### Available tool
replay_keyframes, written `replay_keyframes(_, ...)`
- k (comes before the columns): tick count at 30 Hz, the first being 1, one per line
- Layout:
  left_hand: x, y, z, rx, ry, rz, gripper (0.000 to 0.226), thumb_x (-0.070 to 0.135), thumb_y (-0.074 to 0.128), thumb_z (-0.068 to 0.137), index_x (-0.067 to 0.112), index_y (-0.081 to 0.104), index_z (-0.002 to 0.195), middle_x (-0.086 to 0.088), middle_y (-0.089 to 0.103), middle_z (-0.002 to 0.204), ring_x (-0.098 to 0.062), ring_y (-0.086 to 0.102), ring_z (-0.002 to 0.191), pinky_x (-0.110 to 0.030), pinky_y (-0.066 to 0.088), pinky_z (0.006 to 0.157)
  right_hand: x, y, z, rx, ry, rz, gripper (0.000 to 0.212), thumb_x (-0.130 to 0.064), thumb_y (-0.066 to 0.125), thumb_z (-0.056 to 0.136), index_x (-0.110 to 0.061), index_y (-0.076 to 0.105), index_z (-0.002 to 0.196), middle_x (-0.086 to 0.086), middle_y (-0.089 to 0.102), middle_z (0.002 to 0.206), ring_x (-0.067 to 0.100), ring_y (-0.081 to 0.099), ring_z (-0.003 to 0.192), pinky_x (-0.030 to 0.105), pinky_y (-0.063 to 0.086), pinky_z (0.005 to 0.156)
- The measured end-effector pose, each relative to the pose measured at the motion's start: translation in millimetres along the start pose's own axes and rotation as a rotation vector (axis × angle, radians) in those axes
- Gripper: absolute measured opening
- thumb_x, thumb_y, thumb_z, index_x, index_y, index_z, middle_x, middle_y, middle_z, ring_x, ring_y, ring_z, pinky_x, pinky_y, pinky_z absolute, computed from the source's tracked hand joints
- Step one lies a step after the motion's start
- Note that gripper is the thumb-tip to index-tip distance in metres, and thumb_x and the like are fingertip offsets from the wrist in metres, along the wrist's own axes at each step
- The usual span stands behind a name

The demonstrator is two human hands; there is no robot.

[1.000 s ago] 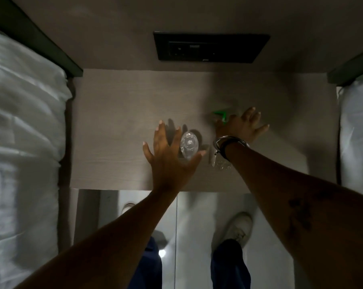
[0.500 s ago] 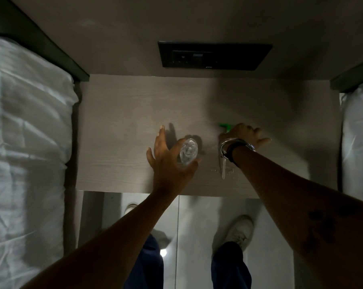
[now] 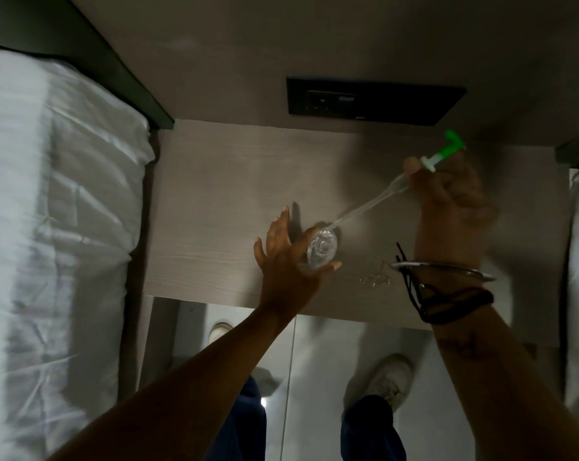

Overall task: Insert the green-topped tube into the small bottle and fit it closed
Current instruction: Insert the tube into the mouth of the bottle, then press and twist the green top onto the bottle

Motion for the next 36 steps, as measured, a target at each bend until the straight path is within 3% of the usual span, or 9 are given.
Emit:
replay_keyframes(3, 0, 1, 0, 0.001, -0.003, -0.007, 0.065, 0.069, 0.061, 0.071, 0.045, 0.045, 0.129, -0.01, 0.019, 0.158, -0.029, 0.017, 0.145, -0.062, 0.012, 0.111, 7, 14, -7, -0.089, -0.028, -0.084, 0.023, -0.027, 0.075, 0.08, -0.047, 0.067, 0.088, 0.021, 0.056, 0.135, 0.04, 0.046, 0.129, 0.058, 0.035, 0.108)
replay_keyframes(7, -1, 4, -1, -0.001, 0.0, -0.008, 0.065, 0.07, 0.059, 0.073, 0.044, 0.046, 0.13, -0.01, 0.018, 0.159, -0.028, 0.016, 0.146, -0.061, 0.012, 0.111, 21, 26, -23, -0.138, -0.144, -0.255, 0.021, -0.026, 0.077, 0.076, -0.015, 0.071, 0.093, 0.02, 0.051, 0.141, 0.037, 0.038, 0.134, 0.053, 0.03, 0.112)
replay_keyframes(9, -2, 5, -1, 0.002, 0.0, -0.003, 0.067, 0.072, 0.057, 0.073, 0.042, 0.047, 0.131, -0.011, 0.019, 0.159, -0.028, 0.016, 0.146, -0.061, 0.012, 0.111, 28, 35, -32, -0.201, -0.206, -0.36, 0.025, -0.021, 0.081, 0.075, -0.01, 0.072, 0.096, 0.017, 0.045, 0.146, 0.035, 0.033, 0.137, 0.046, 0.029, 0.112)
replay_keyframes(16, -3, 6, 0, 0.036, 0.05, -0.062, 0.064, 0.073, 0.05, 0.075, 0.039, 0.049, 0.129, -0.011, 0.026, 0.157, -0.03, 0.021, 0.144, -0.065, 0.016, 0.11, 67, 61, -62, -0.553, -0.305, -0.547, 0.035, -0.029, 0.072, 0.068, -0.012, 0.074, 0.098, 0.016, 0.039, 0.15, 0.04, 0.031, 0.136, 0.053, 0.03, 0.107)
replay_keyframes(21, -5, 11, 4, 0.025, 0.074, -0.063, 0.064, 0.067, 0.055, 0.073, 0.036, 0.048, 0.129, -0.014, 0.028, 0.155, -0.036, 0.025, 0.142, -0.067, 0.022, 0.106, 74, 69, -56, -0.552, -0.341, -0.66, 0.04, -0.042, 0.071, 0.067, -0.015, 0.071, 0.098, 0.015, 0.036, 0.152, 0.038, 0.031, 0.136, 0.057, 0.03, 0.108)
replay_keyframes(25, -6, 12, 8, -0.003, 0.114, -0.033, 0.065, 0.065, 0.054, 0.072, 0.039, 0.039, 0.13, -0.014, 0.025, 0.156, -0.038, 0.021, 0.143, -0.065, 0.021, 0.107, 81, 78, -57, -0.629, -0.342, -0.694, 0.084, -0.056, 0.071, 0.067, -0.022, 0.045, 0.139, 0.017, 0.011, 0.161, 0.037, 0.015, 0.145, 0.053, 0.017, 0.114)
replay_keyframes(30, -9, 15, 13, -0.007, 0.171, -0.041, 0.059, 0.069, 0.058, 0.07, 0.034, 0.051, 0.118, -0.014, 0.024, 0.157, -0.037, 0.014, 0.144, -0.063, 0.012, 0.107, 71, 72, -54, -0.569, -0.423, -0.678, 0.043, -0.044, 0.071, 0.07, -0.022, 0.069, 0.107, 0.015, 0.031, 0.155, 0.037, 0.021, 0.143, 0.073, 0.023, 0.105)
replay_keyframes(32, -9, 16, 17, 0.001, 0.208, 0.052, 0.059, 0.07, 0.055, 0.071, 0.036, 0.052, 0.119, -0.015, 0.021, 0.158, -0.038, 0.01, 0.145, -0.065, 0.009, 0.107, 67, 71, -55, -0.481, -0.457, -0.73, 0.056, -0.057, 0.073, 0.064, -0.023, 0.063, 0.106, 0.016, 0.034, 0.153, 0.033, 0.019, 0.142, 0.074, 0.017, 0.107)
replay_keyframes(36, -12, 15, 21, -0.006, 0.249, 0.104, 0.062, 0.079, 0.043, 0.076, 0.043, 0.045, 0.126, -0.008, 0.007, 0.161, -0.027, -0.011, 0.146, -0.06, -0.007, 0.109, 78, 85, -72, -0.567, -0.483, -0.859, 0.082, -0.079, 0.054, 0.068, -0.025, 0.054, 0.129, 0.013, 0.009, 0.162, 0.03, 0.004, 0.147, 0.065, 0.001, 0.114)
Point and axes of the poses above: each hand's wrist, its own z-axis towards the middle knuckle, its own y-axis out of the palm, x = y × z, the point moved 9 cm from there along z, towards the middle knuckle
